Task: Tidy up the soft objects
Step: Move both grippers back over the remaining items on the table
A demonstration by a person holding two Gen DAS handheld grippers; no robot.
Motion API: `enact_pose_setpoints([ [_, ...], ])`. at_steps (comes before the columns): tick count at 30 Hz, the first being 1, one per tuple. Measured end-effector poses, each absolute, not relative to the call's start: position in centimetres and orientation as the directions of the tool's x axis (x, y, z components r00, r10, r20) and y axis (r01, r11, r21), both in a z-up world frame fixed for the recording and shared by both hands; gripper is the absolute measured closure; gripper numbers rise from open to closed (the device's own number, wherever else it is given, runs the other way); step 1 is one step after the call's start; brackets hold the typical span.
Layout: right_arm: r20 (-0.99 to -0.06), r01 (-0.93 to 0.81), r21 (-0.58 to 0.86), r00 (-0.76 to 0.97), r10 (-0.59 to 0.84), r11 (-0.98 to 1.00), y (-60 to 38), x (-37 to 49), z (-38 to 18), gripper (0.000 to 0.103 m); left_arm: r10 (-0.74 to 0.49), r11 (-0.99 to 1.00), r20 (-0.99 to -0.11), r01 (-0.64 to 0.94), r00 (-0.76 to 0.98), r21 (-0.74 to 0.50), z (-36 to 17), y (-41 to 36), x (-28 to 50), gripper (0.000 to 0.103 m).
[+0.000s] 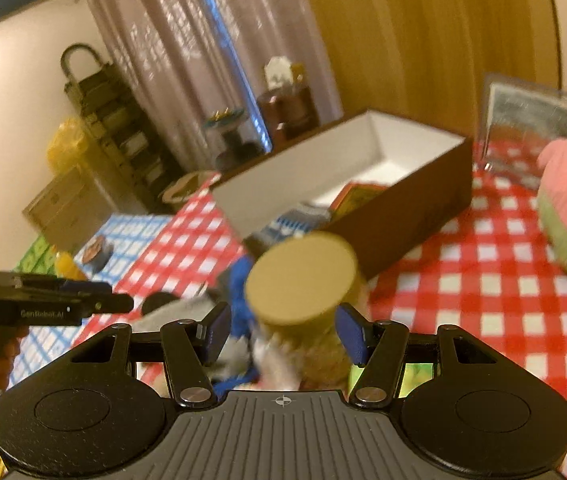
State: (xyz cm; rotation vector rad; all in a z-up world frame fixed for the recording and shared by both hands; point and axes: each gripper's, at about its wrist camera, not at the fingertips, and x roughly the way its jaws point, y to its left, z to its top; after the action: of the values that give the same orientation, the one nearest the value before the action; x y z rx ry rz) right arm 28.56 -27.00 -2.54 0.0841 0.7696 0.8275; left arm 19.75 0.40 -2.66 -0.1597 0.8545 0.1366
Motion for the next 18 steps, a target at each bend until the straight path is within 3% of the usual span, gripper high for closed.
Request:
enact_pose_setpoints([
  [18,-0.737,-0.645,0.243,0.362,0.571,0.724,-21.6,23.1,-9.3,0.044,0.021,0.989,-0.835,-0.133,0.549,-0.062,-7.8,1.7,16.0,0.055],
])
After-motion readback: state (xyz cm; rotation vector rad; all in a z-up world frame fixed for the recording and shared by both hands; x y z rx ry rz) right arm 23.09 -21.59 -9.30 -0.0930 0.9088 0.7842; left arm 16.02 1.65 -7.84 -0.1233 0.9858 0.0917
